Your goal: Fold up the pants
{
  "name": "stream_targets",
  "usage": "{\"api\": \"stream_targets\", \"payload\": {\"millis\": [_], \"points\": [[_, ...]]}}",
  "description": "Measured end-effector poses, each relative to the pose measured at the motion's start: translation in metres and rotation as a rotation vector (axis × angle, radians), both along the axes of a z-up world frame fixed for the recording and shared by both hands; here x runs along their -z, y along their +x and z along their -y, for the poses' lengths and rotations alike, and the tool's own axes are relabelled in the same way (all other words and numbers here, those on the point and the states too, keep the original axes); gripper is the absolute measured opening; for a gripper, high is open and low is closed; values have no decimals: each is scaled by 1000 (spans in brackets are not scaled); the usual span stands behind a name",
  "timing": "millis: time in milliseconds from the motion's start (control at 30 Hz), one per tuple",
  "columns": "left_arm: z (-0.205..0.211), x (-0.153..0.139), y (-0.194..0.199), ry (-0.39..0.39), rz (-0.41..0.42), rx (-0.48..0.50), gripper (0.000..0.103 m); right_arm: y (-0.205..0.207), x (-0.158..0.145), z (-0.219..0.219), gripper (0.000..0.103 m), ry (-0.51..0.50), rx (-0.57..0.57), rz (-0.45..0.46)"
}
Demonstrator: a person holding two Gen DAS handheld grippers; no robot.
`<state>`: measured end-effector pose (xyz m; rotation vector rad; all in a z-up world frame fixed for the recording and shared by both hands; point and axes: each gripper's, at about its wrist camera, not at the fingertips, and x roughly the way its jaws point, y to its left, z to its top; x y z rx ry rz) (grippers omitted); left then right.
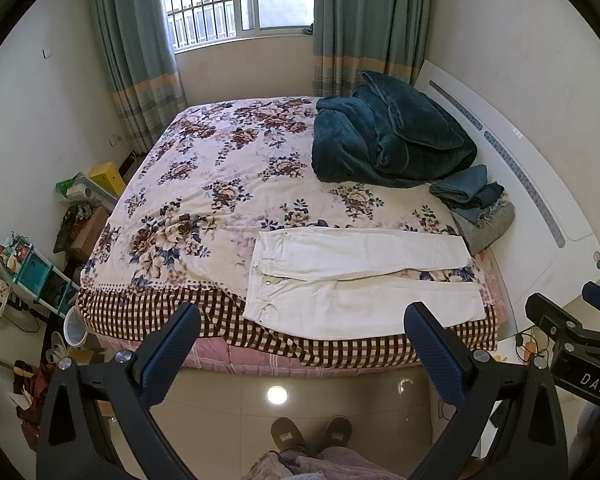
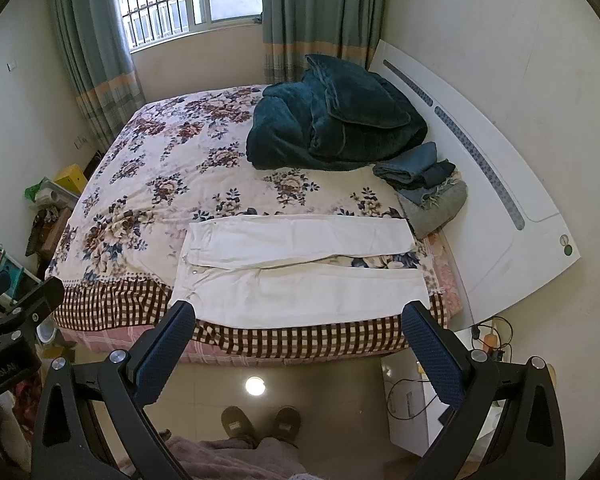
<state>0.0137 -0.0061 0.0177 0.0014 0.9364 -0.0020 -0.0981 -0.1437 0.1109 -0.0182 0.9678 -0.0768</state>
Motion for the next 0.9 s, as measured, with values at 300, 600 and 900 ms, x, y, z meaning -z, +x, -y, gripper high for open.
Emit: {"api": "stream_targets", "payload": {"millis": [300, 600, 900], "points": [[-2, 1, -3, -11, -7, 5, 103, -2, 5, 6, 103, 0, 6, -15], [-7, 16, 2, -17, -5, 4, 103, 15, 23, 17, 103, 36, 103, -32], [-22, 66, 76, -2, -14, -48, 103, 103, 87, 70, 103, 24, 330, -37]]}}
